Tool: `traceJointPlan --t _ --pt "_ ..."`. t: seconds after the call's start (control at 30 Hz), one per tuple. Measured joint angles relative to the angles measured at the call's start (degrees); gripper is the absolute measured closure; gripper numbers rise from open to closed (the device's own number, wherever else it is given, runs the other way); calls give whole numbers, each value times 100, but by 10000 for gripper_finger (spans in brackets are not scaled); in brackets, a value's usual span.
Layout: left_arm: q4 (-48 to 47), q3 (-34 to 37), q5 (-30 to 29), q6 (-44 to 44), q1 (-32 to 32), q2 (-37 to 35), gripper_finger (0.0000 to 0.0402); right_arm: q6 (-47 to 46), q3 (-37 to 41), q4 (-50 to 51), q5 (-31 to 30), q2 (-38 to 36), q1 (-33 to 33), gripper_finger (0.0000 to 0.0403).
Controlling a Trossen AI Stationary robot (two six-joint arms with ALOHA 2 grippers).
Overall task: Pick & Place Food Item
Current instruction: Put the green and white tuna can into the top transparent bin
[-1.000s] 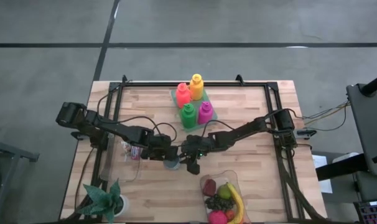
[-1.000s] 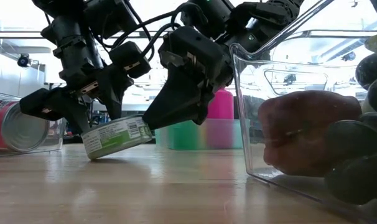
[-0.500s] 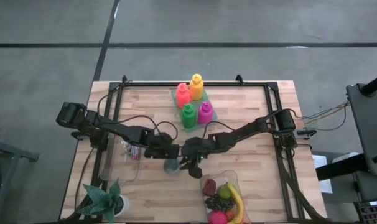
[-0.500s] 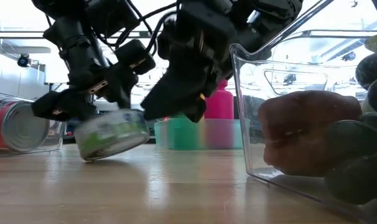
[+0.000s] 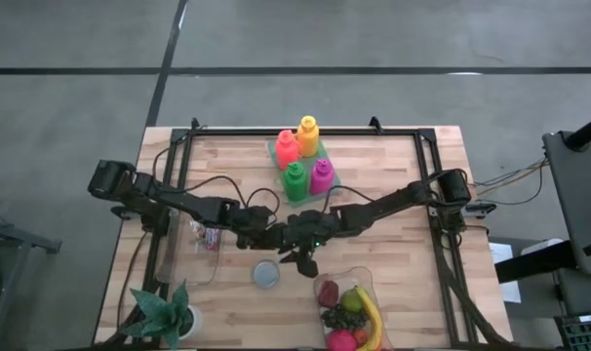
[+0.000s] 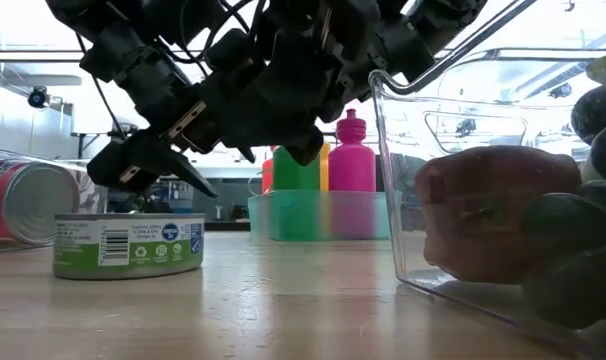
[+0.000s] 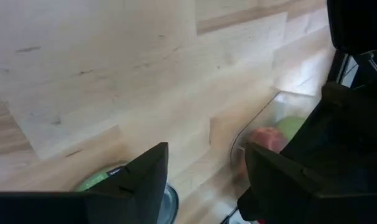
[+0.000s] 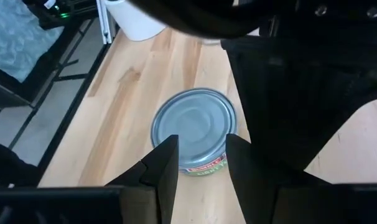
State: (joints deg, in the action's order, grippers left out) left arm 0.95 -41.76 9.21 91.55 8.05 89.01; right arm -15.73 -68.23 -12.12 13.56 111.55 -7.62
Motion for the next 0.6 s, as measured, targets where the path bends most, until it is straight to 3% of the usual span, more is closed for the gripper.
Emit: traceJointPlan --t 0.17,0.4,0.6 --pt "-15 -48 144 -239 -22 -103 186 11 9 -13 16 -57 -3 269" --pt "-254 -140 1011 -41 -13 -580 186 59 -24 -312 208 -47 -109 269" --pt "-1565 -153 1354 171 28 -1241 193 -9 10 -695 38 328 -129 268"
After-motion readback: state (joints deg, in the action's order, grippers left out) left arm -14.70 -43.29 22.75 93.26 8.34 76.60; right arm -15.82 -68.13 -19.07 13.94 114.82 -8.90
